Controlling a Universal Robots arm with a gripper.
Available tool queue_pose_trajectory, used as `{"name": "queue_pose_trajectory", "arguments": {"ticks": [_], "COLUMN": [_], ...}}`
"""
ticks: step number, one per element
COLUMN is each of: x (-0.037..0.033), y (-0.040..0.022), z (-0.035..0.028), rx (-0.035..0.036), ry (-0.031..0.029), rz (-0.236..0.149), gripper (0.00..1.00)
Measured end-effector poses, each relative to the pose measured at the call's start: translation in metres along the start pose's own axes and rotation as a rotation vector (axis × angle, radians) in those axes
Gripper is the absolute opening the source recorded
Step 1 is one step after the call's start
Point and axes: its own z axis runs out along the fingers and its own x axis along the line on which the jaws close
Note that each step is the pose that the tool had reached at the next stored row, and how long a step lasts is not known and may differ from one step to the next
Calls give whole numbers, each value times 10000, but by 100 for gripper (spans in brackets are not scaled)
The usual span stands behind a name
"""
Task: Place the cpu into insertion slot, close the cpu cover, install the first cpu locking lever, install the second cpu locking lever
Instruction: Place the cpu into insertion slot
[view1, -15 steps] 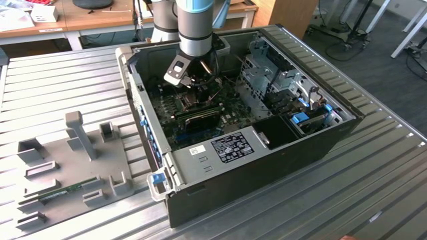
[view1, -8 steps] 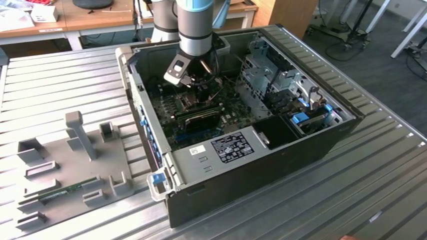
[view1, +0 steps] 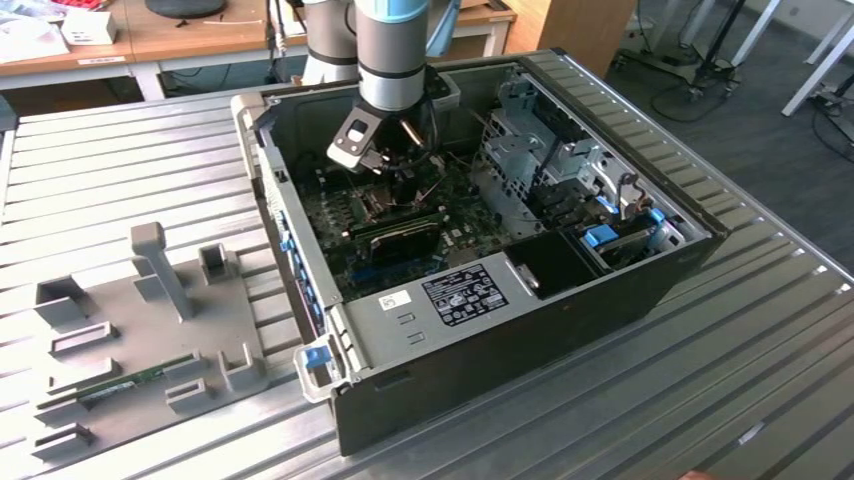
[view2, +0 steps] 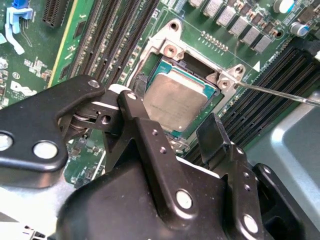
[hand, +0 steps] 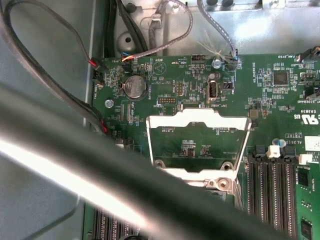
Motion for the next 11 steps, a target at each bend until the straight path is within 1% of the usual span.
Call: {"name": "queue_pose_trajectory", "arguments": {"ticks": [4, 8, 11], "x": [1, 0, 0], "y": [1, 1, 1], "z": [2, 3, 3], "rx": [1, -6, -7], "ry": [3, -10, -12], "rz": [16, 280, 306], "gripper": [67, 67, 67]}}
